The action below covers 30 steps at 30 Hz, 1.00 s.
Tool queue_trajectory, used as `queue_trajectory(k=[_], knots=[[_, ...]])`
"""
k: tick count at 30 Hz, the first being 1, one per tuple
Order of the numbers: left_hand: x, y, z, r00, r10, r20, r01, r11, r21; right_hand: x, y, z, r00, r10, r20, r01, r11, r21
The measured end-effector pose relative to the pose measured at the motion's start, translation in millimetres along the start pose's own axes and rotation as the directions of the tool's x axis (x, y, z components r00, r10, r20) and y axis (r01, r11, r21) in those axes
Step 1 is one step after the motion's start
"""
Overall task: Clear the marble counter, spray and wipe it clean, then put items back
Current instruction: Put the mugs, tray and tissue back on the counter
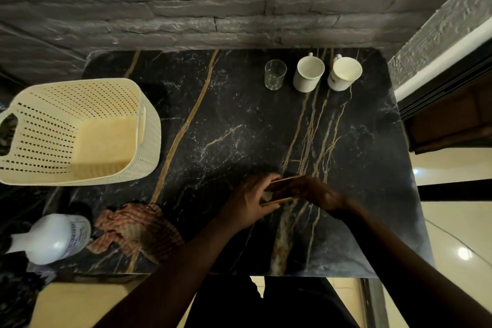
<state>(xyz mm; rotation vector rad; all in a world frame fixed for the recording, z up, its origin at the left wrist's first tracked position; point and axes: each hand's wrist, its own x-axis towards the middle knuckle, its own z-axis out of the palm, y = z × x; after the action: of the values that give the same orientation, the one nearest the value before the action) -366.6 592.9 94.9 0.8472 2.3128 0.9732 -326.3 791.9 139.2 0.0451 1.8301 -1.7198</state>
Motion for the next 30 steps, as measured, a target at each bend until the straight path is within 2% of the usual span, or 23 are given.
queue_trajectory(k=[5,10,14,17,21,23,27,30], knots=[[-0.7,2.2,-3.4,1.000,0.016,0.006,-0.016,1.000,-0.006,-0.3,1.7,-1.7,1.000,-0.007,-0.011,0.007,0.998,-0.055],[-3.4,18.4,-29.5,0.994,0.097,0.048,-0.098,0.995,0.017,-16.0,-17.8,-4.0,0.997,-0.059,-0.041,0.052,0.989,-0.140],[-10.1,52.2,-72.4,0.998,0.006,0.068,0.007,0.982,-0.186,-33.4,-57.6,-6.8,0.981,-0.162,-0.108,0.138,0.969,-0.204],[-9.5,75.4,-98.7,0.999,-0.034,-0.005,0.031,0.946,-0.324,-39.7,-87.3,-8.0,0.951,-0.226,-0.209,0.167,0.949,-0.266],[-3.9,105.2,-121.0,0.982,-0.085,-0.169,-0.007,0.877,-0.480,-48.6,-127.4,-5.5,0.905,-0.324,-0.276,0.266,0.937,-0.227],[-0.4,120.4,-129.9,0.969,-0.129,-0.209,-0.019,0.809,-0.587,-53.8,-145.2,-1.9,0.882,-0.364,-0.300,0.332,0.931,-0.153],[2.5,147.0,-147.1,0.937,-0.293,-0.192,0.030,0.613,-0.790,-57.8,-166.1,6.9,0.835,-0.350,-0.426,0.391,0.920,0.012],[3.8,152.3,-152.2,0.928,-0.337,-0.160,0.074,0.588,-0.805,-54.2,-166.6,11.8,0.815,-0.265,-0.516,0.360,0.929,0.091]])
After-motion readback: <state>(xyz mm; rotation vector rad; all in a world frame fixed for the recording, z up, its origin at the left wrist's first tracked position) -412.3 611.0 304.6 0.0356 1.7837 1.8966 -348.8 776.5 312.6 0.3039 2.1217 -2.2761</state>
